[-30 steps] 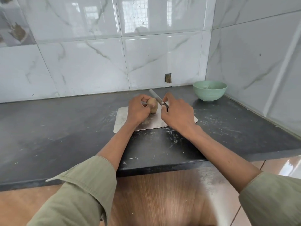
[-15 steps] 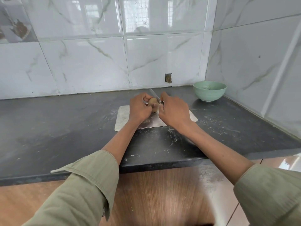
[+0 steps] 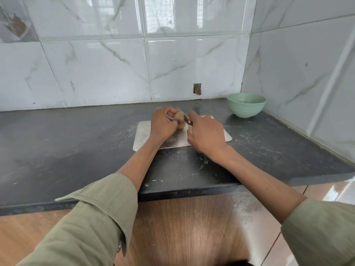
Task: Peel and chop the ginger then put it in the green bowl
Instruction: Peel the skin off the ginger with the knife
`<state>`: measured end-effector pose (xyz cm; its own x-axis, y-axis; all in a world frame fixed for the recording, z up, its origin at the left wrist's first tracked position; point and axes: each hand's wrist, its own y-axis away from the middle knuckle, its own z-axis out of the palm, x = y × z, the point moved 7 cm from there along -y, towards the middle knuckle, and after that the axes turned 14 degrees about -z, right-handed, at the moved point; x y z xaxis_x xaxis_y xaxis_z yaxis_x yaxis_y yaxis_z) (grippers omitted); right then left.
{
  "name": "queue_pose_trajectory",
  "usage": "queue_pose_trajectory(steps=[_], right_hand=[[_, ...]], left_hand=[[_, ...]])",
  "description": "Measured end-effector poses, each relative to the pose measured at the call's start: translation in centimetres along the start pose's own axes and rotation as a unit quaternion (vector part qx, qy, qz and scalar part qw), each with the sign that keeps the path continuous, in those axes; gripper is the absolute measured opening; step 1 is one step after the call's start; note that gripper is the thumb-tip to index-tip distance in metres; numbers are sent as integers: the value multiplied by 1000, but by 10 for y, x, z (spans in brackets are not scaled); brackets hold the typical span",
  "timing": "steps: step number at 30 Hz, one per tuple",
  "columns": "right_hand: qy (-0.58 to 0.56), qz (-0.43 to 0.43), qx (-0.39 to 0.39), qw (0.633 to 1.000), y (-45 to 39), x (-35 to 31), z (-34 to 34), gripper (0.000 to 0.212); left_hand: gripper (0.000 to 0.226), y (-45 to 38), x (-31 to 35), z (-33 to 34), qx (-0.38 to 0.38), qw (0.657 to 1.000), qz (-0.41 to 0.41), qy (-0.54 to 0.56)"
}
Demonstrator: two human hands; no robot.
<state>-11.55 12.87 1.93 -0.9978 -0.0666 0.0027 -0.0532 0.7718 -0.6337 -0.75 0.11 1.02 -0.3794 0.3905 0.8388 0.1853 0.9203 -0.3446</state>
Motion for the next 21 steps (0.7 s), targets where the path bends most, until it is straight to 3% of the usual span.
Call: queue_pose_trajectory(steps=[21], right_hand=[[-33, 50, -57, 997, 14, -12, -6, 20]], left_hand=[[22, -6, -8, 3, 2, 1000, -19, 0]])
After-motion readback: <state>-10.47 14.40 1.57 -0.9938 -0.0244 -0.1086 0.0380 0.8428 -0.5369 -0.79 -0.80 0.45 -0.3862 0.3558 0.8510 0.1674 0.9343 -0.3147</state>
